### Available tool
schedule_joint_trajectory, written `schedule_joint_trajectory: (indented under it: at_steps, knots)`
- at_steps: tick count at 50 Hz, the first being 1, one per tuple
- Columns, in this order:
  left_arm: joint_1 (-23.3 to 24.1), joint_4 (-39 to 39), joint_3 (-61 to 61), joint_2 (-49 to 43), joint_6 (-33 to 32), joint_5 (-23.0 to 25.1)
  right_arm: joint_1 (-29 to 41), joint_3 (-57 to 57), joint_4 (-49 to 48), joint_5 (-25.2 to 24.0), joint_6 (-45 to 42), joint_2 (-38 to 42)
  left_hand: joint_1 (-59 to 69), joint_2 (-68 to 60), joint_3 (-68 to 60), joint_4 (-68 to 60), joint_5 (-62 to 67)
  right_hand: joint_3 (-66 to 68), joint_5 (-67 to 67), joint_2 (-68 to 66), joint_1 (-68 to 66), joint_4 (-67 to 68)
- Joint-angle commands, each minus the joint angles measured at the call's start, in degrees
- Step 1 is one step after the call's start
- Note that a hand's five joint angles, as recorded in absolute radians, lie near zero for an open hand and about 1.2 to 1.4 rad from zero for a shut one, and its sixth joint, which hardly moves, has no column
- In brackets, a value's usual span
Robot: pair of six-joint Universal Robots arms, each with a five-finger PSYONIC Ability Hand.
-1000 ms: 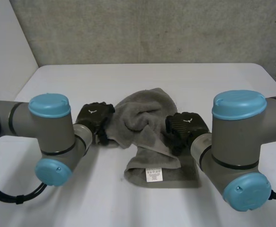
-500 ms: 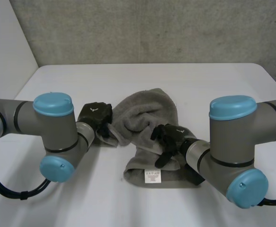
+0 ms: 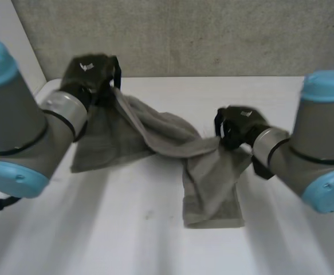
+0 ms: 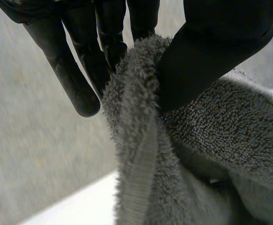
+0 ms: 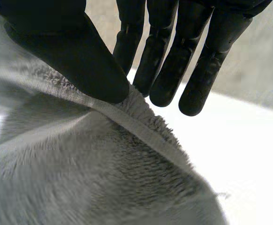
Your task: Fold the laundry
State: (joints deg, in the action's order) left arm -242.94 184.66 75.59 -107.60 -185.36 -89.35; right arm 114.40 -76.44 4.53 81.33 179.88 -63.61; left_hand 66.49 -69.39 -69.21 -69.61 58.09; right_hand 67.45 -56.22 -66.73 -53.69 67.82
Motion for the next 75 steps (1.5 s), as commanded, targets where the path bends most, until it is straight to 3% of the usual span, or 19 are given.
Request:
schedule_joint_trajectory:
  at_steps: [1,11,21,23,25,26,28,29,31,35,39,44,47,49,55,63,65,71,75]
  knots:
    - [-0.08,-2.47,-0.09,9.69,0.08,4.71,-1.46,0.15,0.03,0.32,-13.48,-7.48,13.51,-10.61,-10.79,-10.39,11.91,12.55,-13.78,-13.27,-26.31,12.18]
    - [-0.96,-6.42,5.1,8.73,-0.88,5.85,-1.55,-0.99,2.75,-0.2,-15.7,-6.1,13.51,-10.61,-10.79,-10.39,11.91,12.55,-13.78,-13.27,-26.31,12.18]
    - [-2.71,-7.83,7.29,-2.09,-14.51,5.94,-1.46,6.54,6.01,-5.73,-19.29,6.63,13.51,-10.61,-10.79,-10.39,11.91,12.55,-13.78,-13.27,-26.31,12.18]
    - [-2.89,-6.87,-1.36,-8.38,-19.06,5.94,-1.46,10.61,5.84,-5.39,-20.53,8.77,13.51,-10.61,-10.79,-10.39,11.91,12.55,-13.78,-13.27,-26.31,12.18]
    - [-2.89,-6.6,-7.33,-11.02,-20.21,6.02,-1.46,21.1,5.14,-3.73,-21.85,10.96,13.51,-10.61,-10.79,-10.39,11.91,12.55,-13.78,-13.27,-26.31,12.18]
    - [-2.89,-6.6,-7.38,-11.05,-20.22,6.03,-1.46,21.16,5.13,-3.72,-21.85,10.97,13.51,-10.61,-10.79,-10.39,11.91,12.55,-13.78,-13.27,-26.31,12.18]
    - [-2.89,-4.59,-22.87,-14.03,-20.14,5.85,-1.03,30.69,0.68,0.56,-22.2,10.88,13.51,-10.61,-10.79,-10.39,11.91,12.55,-13.78,-13.27,-26.31,12.18]
    - [-2.89,-4.58,-22.94,-14.04,-20.13,5.85,-1.03,30.74,0.65,0.59,-22.2,10.88,13.51,-10.61,-10.79,-10.39,11.91,12.55,-13.78,-13.27,-26.31,12.18]
    - [-2.89,1.19,-32.48,-14.04,-18.65,5.94,-0.67,34.6,-10.89,3.21,-21.85,8.0,13.51,-10.61,-10.79,-10.39,11.91,12.55,-13.78,-13.27,-26.31,12.18]
    - [-2.98,8.34,-35.51,-12.72,-15.91,5.5,-0.85,32.06,-21.67,3.75,-21.85,2.79,13.51,-10.61,-10.79,-10.39,11.91,12.55,-13.78,-13.27,-26.31,12.18]
    - [-4.2,13.18,-32.72,-9.21,-10.74,5.76,-1.11,24.87,-22.65,2.35,-22.03,-1.68,13.51,-10.61,-10.79,-10.39,11.91,12.55,-13.78,-13.27,-26.31,12.18]
    - [-6.41,10.45,-21.8,-5.78,-8.44,7.61,-0.94,16.06,-18.24,-1.35,-22.12,-2.48,13.51,-10.61,-10.79,-10.39,11.91,12.55,-13.78,-13.27,-26.31,12.18]
    - [-6.93,9.22,-11.69,-3.58,-8.35,11.39,-1.2,10.08,-14.03,-4.07,-22.47,-2.75,13.51,-10.61,-10.79,-10.39,11.91,12.55,-13.78,-13.27,-26.31,12.18]
    - [-7.28,8.78,-1.81,-3.05,-8.62,14.19,-1.29,5.62,-9.57,-5.04,-23.69,-3.1,13.51,-10.61,-10.79,-10.39,11.91,12.55,-13.78,-13.27,-26.31,12.18]
    - [-7.81,9.05,12.63,-5.59,-9.58,15.6,-1.46,-0.01,2.74,-5.21,-29.66,1.1,13.51,-10.61,-10.79,-10.39,11.91,12.55,-13.78,-13.27,-26.31,12.18]
    - [-7.29,7.29,17.22,-9.73,-17.85,15.25,-3.31,-2.31,4.26,-5.65,-29.5,5.43,13.51,-10.61,-10.79,-10.39,11.91,10.76,-11.99,-11.47,-24.52,10.39]
    - [-7.02,6.15,16.88,-8.6,-18.72,15.08,-3.66,-3.27,3.56,-5.83,-26.09,4.82,13.51,-10.61,-10.79,-10.39,11.91,-16.19,14.96,15.48,2.43,-16.56]
    - [-7.29,3.6,15.91,-3.59,-16.71,15.08,-6.64,-5.99,1.71,-5.74,-16.95,2.62,13.51,-10.61,-10.79,-10.39,11.91,-32.77,31.54,32.06,19.01,-33.14]
    - [-7.46,2.55,14.42,-2.18,-13.64,15.08,-7.44,-8.55,1.09,-5.57,-14.29,1.74,13.51,-10.61,-10.79,-10.39,11.91,-34.15,32.92,33.44,20.4,-34.52]
